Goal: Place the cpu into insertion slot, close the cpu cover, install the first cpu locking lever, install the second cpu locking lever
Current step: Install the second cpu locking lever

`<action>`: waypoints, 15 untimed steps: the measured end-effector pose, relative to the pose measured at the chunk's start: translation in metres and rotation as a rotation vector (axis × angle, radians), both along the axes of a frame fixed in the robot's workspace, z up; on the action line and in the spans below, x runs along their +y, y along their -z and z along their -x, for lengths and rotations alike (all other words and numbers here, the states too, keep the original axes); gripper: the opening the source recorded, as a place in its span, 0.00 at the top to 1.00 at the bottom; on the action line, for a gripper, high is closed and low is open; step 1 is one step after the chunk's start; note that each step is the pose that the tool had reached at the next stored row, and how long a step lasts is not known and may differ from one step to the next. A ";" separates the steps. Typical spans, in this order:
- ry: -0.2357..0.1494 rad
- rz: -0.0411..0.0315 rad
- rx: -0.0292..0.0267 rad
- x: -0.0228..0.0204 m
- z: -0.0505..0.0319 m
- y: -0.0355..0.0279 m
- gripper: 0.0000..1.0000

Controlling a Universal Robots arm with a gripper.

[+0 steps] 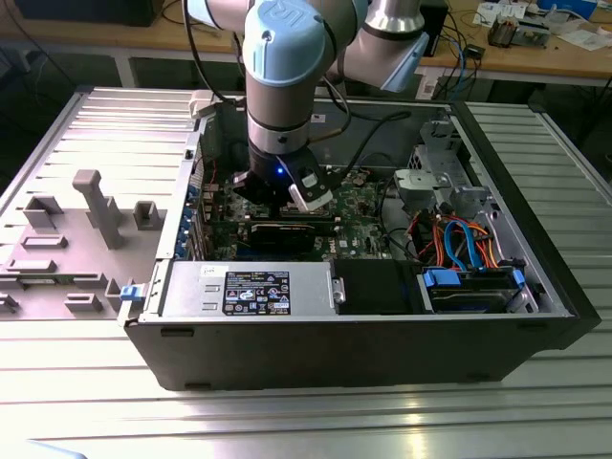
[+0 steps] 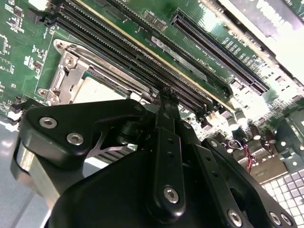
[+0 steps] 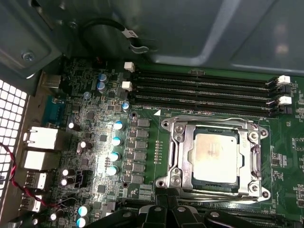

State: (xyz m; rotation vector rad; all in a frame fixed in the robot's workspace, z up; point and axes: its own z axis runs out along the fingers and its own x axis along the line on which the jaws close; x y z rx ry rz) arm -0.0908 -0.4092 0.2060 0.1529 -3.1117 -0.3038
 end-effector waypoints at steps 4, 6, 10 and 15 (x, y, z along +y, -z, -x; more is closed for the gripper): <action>0.000 -0.0110 -0.0001 0.0000 0.0002 0.0011 0.89; 0.000 -0.0132 0.0000 0.0000 0.0010 0.0015 0.89; 0.000 -0.0165 0.0000 0.0000 0.0021 0.0021 0.89; 0.000 -0.0198 0.0002 0.0003 0.0025 0.0034 0.89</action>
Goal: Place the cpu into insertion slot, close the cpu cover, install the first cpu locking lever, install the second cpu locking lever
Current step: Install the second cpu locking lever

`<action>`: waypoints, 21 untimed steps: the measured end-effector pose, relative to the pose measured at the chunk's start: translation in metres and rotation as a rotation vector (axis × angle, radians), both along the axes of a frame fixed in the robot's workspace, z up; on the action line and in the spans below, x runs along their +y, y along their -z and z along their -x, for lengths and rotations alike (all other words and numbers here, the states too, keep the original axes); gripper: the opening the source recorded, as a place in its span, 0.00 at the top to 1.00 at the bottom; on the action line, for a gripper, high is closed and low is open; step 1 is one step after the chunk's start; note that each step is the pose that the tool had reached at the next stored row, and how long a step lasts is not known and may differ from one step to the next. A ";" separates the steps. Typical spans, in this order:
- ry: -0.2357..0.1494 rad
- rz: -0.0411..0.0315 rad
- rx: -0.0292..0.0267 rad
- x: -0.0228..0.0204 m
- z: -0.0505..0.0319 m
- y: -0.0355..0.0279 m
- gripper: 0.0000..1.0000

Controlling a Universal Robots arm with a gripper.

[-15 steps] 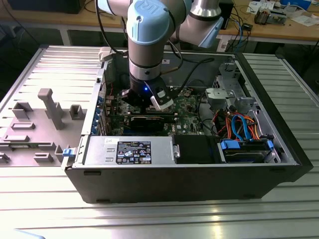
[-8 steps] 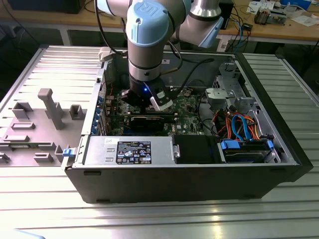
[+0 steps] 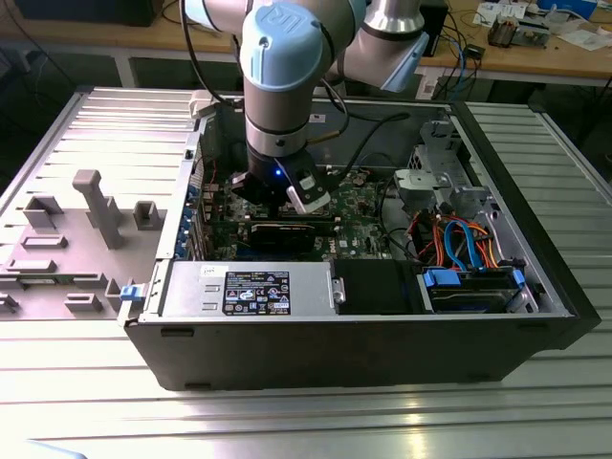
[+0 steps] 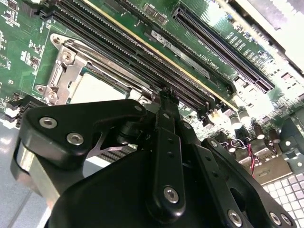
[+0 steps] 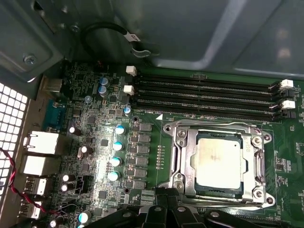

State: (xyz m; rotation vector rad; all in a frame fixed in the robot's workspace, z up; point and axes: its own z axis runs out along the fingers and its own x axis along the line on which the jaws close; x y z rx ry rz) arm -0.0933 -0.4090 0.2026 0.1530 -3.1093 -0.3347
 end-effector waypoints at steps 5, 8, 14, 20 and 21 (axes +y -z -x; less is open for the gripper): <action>0.000 -0.0027 -0.0001 0.0004 0.0001 0.0015 0.89; 0.000 -0.0072 -0.0006 0.0007 0.0005 0.0022 0.89; 0.000 -0.0136 -0.0001 0.0009 0.0028 0.0029 0.89; 0.005 -0.0153 -0.0004 0.0040 0.0030 0.0038 0.89; 0.005 -0.0150 -0.0004 0.0040 0.0030 0.0038 0.89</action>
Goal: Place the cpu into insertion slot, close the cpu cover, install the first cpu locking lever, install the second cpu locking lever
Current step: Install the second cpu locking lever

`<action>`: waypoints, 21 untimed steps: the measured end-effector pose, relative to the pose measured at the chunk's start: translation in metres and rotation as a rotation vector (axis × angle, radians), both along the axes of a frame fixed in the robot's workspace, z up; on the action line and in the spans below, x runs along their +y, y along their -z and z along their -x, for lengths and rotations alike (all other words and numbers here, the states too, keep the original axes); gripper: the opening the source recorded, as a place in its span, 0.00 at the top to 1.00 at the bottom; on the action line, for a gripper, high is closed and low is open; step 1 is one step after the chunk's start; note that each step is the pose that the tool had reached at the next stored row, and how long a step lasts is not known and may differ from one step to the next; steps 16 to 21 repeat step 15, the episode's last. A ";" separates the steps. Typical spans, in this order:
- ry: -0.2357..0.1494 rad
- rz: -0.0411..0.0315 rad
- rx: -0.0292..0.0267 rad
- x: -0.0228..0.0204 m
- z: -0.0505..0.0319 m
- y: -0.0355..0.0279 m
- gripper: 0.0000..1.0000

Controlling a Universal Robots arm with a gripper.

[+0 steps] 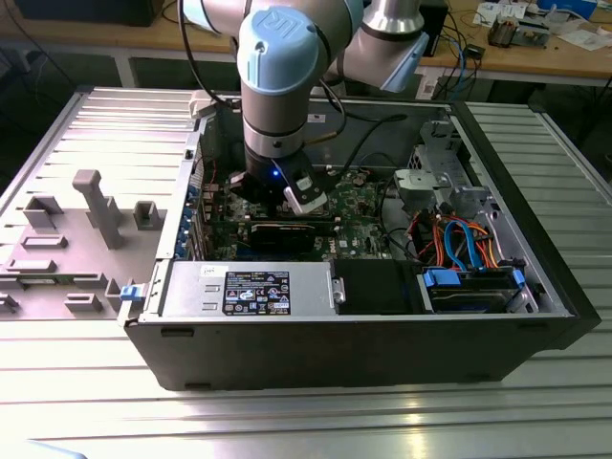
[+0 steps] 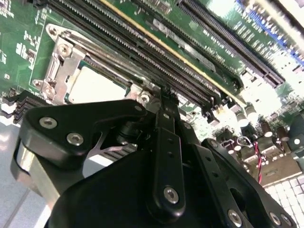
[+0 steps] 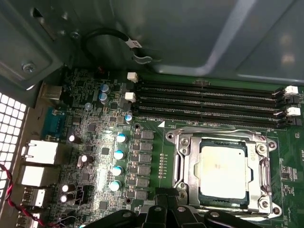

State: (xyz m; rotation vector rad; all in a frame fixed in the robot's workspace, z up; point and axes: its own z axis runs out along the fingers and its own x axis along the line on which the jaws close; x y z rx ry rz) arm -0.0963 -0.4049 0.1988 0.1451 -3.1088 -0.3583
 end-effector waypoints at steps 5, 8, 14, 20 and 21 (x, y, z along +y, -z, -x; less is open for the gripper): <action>0.001 0.0002 0.0001 0.0000 0.0005 -0.0040 0.89; 0.001 0.0002 0.0001 0.0000 0.0007 -0.0097 0.89; 0.001 0.0002 0.0002 0.0001 0.0008 -0.0111 0.89; 0.001 0.0002 0.0001 0.0001 0.0008 -0.0111 0.89; 0.001 0.0002 0.0001 0.0001 0.0008 -0.0111 0.89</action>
